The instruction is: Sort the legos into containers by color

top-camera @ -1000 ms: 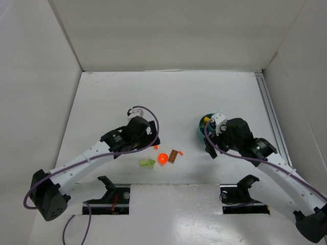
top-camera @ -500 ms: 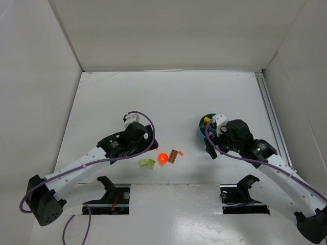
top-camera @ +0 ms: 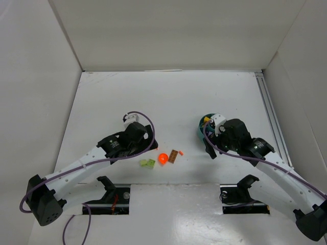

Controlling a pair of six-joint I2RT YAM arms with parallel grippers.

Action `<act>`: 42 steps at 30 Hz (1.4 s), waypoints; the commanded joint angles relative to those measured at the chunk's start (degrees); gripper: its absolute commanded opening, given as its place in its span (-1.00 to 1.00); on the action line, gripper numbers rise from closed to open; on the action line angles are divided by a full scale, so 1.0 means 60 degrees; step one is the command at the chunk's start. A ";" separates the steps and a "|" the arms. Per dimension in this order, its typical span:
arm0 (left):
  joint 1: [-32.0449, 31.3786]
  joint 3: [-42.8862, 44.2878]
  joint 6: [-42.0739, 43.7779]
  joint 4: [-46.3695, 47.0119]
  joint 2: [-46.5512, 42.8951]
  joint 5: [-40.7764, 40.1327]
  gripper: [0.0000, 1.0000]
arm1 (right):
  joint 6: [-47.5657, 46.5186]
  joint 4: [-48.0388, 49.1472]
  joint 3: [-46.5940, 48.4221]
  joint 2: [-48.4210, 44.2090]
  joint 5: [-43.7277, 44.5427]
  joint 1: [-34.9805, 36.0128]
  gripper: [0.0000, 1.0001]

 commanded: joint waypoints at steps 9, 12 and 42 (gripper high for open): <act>-0.0035 -0.0074 -0.0019 -0.0334 0.0044 -0.0168 1.00 | -0.0213 0.0546 0.0324 0.0040 0.0041 0.0345 1.00; -0.0035 -0.0074 -0.0107 -0.0334 0.0044 -0.0052 1.00 | -0.0301 0.0546 0.0324 0.0040 0.0041 0.0346 1.00; -0.0035 0.0015 0.0361 0.0047 0.0118 0.0139 1.00 | -0.0302 0.0195 0.0704 0.0128 0.0932 0.0346 1.00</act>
